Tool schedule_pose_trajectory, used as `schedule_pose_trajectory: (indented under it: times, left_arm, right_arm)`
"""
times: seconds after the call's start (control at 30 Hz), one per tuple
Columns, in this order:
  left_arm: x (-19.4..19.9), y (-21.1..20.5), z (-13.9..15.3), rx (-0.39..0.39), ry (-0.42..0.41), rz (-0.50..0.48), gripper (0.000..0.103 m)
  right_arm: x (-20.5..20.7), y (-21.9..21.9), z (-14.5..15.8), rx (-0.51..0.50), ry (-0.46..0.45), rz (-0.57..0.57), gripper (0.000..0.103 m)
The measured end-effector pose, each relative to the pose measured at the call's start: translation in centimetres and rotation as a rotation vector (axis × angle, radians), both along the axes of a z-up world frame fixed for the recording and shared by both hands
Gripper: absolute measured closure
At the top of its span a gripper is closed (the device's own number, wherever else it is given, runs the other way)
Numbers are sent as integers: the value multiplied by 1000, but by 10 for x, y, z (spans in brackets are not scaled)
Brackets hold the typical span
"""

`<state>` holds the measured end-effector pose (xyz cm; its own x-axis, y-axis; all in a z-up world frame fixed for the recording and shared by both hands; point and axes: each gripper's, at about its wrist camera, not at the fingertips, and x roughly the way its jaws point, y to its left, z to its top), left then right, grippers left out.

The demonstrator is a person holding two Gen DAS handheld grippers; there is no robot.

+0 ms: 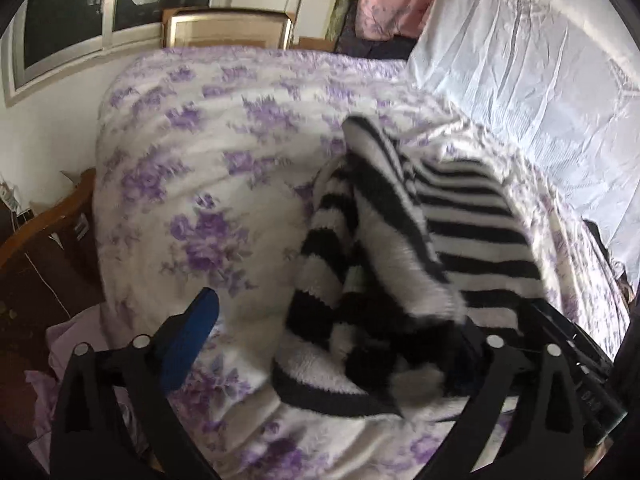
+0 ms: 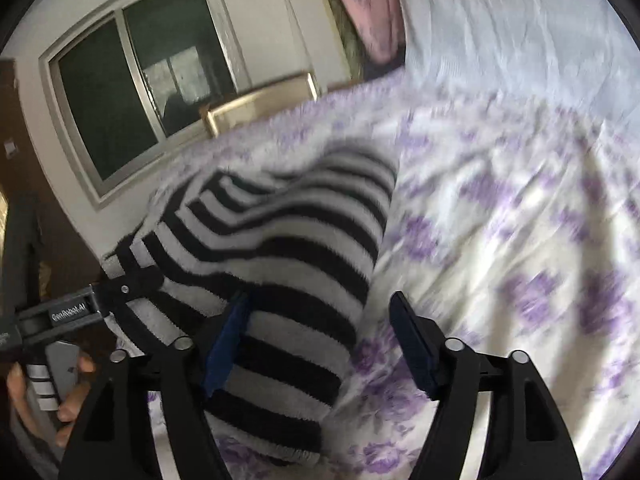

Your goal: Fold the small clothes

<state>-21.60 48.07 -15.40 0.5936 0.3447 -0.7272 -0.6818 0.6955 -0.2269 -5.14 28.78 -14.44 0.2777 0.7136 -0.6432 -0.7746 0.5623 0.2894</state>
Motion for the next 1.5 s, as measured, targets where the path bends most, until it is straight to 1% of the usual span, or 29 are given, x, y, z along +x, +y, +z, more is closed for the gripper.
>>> schedule_pose_trajectory:
  times: [0.07,0.13,0.23,0.3,0.33,0.4,0.47,0.63,0.8,0.9,1.0,1.1,1.17,1.27,1.33,1.5]
  left_arm:
    - [-1,2,-4,-23,-15,11,4]
    - [-4,-3,-2,-17,-4,34,4]
    - [-8,-22,8,54,27,51,5]
    - [-12,-36,19,121,45,59,5]
    - [-16,-43,23,150,49,59,5]
    - [-23,-59,32,203,61,47,5]
    - [-30,-71,38,231,74,45,5]
    - [-48,-96,48,265,85,36,5]
    - [-60,-121,64,332,82,26,5]
    - [-64,-137,76,378,75,14,5]
    - [-69,-152,89,423,58,6,5]
    - [-75,-165,101,459,42,5,5]
    - [-78,-171,106,478,39,3,5]
    - [-83,-181,115,511,41,8,5]
    - [-86,-185,118,519,36,4,5]
    - [-92,-193,127,534,21,-8,4]
  right_arm:
    - [2,0,-4,-1,8,-9,20]
    - [-1,-1,-3,-8,-18,-19,18]
    - [-8,-5,0,-9,-58,-32,16]
    - [-9,-7,3,-5,-61,-39,12]
    - [-10,-11,4,-5,-59,-45,8]
    - [-12,-19,6,-1,-51,-57,7]
    - [-15,-28,7,12,-42,-65,5]
    - [-27,-51,9,24,-9,-90,4]
    - [-44,-66,10,8,15,-101,3]
    - [-59,-71,21,-3,-18,-101,3]
    - [-78,-78,39,-7,-70,-91,3]
    - [-89,-82,58,-51,-105,-111,3]
    - [-92,-88,68,-42,-94,-115,3]
    - [-92,-104,83,-3,-57,-125,3]
    - [-92,-115,91,26,-35,-133,3]
    - [-93,-129,103,53,-28,-133,3]
